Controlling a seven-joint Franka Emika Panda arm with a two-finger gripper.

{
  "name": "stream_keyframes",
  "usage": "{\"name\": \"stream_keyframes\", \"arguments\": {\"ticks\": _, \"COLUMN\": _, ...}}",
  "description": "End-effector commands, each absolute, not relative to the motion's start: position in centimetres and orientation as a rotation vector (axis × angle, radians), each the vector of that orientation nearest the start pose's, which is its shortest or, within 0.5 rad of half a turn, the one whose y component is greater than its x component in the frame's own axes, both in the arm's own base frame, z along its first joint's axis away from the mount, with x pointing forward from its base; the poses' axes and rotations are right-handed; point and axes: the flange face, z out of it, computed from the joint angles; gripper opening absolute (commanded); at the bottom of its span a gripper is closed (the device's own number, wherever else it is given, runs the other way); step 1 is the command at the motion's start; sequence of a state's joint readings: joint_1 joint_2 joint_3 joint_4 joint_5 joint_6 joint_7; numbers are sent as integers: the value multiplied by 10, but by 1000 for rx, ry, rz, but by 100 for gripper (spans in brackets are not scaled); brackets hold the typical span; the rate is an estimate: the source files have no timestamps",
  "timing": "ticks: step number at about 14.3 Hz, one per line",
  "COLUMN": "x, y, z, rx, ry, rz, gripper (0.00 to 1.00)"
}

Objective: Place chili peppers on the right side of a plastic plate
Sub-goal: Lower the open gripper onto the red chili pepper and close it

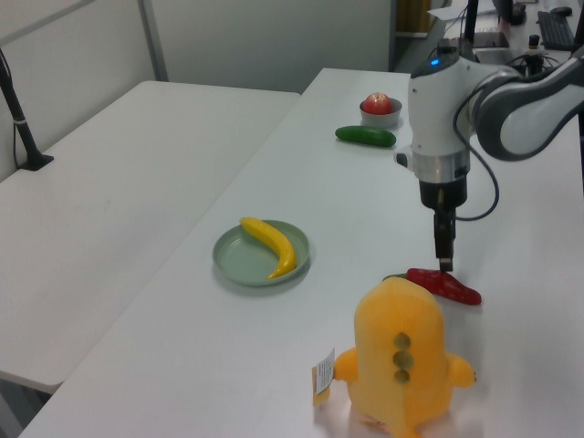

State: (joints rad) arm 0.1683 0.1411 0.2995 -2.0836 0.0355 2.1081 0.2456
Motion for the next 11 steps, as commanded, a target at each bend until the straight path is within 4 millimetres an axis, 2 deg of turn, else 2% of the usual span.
{"name": "stream_keyframes", "arguments": {"ticks": 1, "x": 485, "y": 250, "z": 320, "rx": -3099, "ry": -240, "rz": 133, "gripper": 100}}
{"name": "stream_keyframes", "arguments": {"ticks": 2, "x": 483, "y": 253, "z": 317, "rx": -3102, "ry": -253, "rz": 148, "gripper": 95}}
{"name": "stream_keyframes", "arguments": {"ticks": 3, "x": 481, "y": 253, "z": 314, "rx": -3103, "ry": -255, "rz": 155, "gripper": 84}}
{"name": "stream_keyframes", "arguments": {"ticks": 6, "x": 482, "y": 253, "z": 313, "rx": -3102, "ry": -255, "rz": 155, "gripper": 10}}
{"name": "stream_keyframes", "arguments": {"ticks": 7, "x": 484, "y": 252, "z": 315, "rx": -3102, "ry": -250, "rz": 153, "gripper": 0}}
{"name": "stream_keyframes", "arguments": {"ticks": 9, "x": 490, "y": 248, "z": 324, "rx": -3100, "ry": -235, "rz": 124, "gripper": 0}}
{"name": "stream_keyframes", "arguments": {"ticks": 11, "x": 516, "y": 236, "z": 350, "rx": -3083, "ry": -168, "rz": 47, "gripper": 0}}
